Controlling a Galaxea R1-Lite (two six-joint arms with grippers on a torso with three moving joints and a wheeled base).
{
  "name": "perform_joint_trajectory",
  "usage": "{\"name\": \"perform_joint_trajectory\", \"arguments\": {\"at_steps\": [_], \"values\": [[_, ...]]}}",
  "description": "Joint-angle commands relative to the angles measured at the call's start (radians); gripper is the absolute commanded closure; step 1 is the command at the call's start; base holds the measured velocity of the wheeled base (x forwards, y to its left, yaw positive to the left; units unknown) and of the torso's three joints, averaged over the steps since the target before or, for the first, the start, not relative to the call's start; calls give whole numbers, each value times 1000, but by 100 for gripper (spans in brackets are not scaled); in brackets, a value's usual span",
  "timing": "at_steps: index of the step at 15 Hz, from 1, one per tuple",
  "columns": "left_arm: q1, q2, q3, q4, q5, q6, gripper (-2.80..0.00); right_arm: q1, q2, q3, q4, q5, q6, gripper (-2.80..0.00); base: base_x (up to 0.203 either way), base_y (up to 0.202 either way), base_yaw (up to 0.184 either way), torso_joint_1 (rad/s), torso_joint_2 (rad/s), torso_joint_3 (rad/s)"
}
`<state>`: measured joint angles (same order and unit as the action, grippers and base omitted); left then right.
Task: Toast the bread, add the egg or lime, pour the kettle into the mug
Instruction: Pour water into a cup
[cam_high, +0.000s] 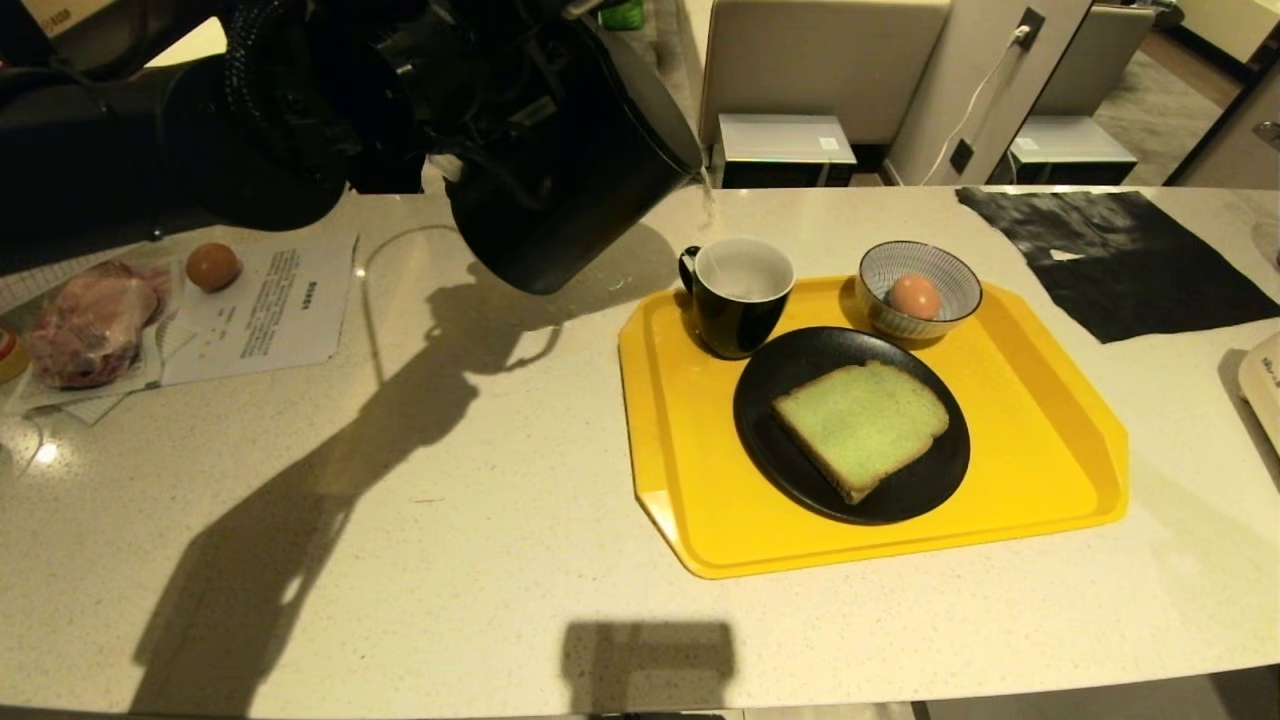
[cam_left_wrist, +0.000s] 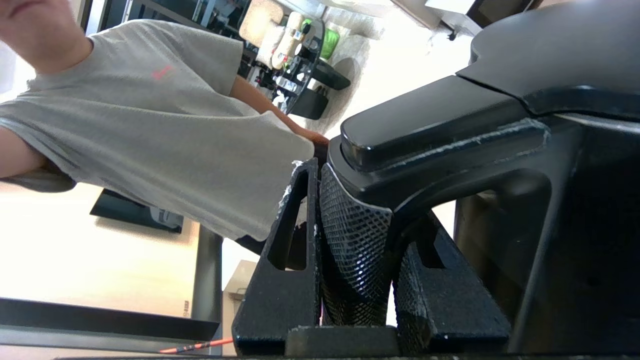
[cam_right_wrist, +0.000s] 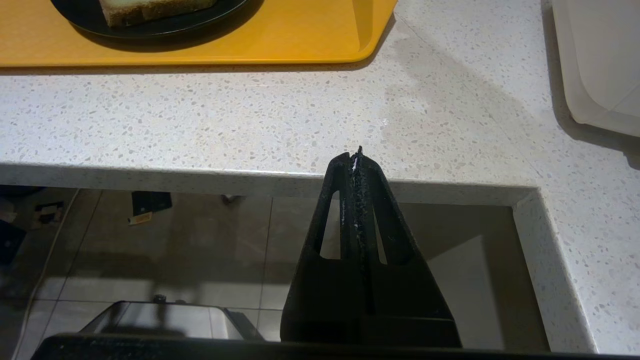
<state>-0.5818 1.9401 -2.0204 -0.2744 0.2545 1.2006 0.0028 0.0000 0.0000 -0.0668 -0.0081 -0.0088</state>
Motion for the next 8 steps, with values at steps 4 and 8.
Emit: {"name": "perform_joint_trajectory", "arguments": {"at_steps": [4, 8], "values": [[-24, 36, 0, -3, 2, 9, 0, 0, 2, 28, -1, 0, 0, 0, 0, 0, 0, 0, 0, 0], [-49, 49, 0, 5, -8, 16, 0, 0, 2, 28, -1, 0, 0, 0, 0, 0, 0, 0, 0, 0]]}}
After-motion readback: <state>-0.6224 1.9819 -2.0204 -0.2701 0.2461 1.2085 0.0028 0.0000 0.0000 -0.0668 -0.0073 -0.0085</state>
